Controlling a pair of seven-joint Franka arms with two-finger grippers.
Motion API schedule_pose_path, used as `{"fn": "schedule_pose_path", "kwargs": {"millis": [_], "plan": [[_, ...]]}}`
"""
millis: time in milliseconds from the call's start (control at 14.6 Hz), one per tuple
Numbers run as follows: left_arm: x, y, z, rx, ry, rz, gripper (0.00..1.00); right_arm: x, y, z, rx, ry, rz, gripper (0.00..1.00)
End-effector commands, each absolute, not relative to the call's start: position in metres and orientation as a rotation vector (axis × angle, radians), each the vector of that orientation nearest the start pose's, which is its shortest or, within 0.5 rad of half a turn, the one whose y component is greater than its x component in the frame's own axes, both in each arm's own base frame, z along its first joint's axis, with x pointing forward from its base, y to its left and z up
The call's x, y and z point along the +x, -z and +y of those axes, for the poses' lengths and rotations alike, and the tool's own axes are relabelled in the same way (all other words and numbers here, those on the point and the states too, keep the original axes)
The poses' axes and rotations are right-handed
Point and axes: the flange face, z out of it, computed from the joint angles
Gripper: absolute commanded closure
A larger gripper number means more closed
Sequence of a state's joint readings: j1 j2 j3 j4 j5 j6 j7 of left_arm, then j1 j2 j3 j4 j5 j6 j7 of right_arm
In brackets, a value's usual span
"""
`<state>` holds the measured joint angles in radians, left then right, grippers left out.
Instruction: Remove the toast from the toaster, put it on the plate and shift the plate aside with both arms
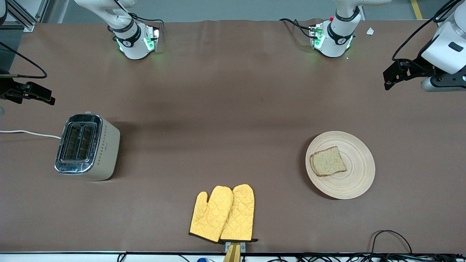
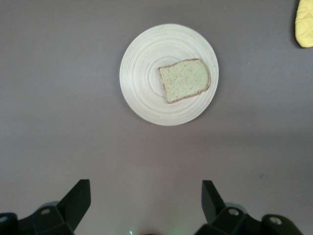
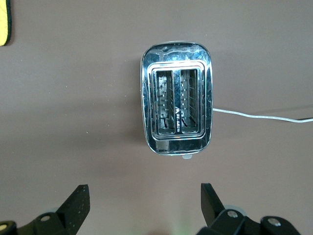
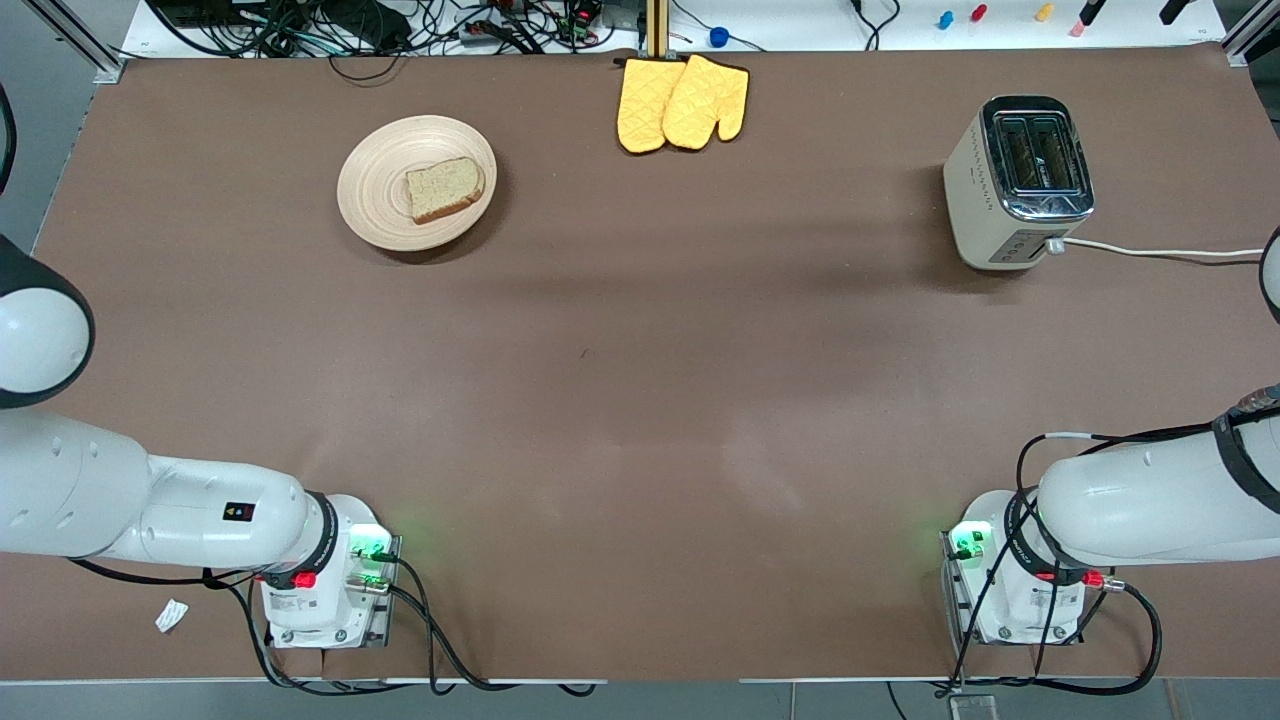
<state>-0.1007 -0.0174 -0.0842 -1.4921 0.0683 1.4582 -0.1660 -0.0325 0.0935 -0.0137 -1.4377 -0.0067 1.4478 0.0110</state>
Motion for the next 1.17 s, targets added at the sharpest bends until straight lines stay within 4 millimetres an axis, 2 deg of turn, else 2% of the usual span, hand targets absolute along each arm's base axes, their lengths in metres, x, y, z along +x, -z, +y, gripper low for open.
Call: {"fn": "schedule_pose_path", "kwargs": {"millis": [0, 412, 961, 1099], "plan": [[0.512, -0.657, -0.092, -3.059, -0.025, -0.046, 0.0, 0.556, -0.622, -0.029, -3.119, -0.086, 0.114, 0.0], [0.516, -0.658, -0.099, -3.059, -0.019, -0.037, 0.0, 0.55, -0.622, -0.03, -3.12, -0.054, 0.117, 0.0], [0.527, -0.661, -0.09, -3.087, -0.01, -0.067, 0.0, 0.551, -0.623, -0.028, -3.12, -0.052, 0.107, 0.0], [0.53, -0.658, -0.079, -3.105, -0.026, -0.102, 0.0, 0.55, -0.623, -0.03, -3.12, -0.062, 0.114, 0.0]]}}
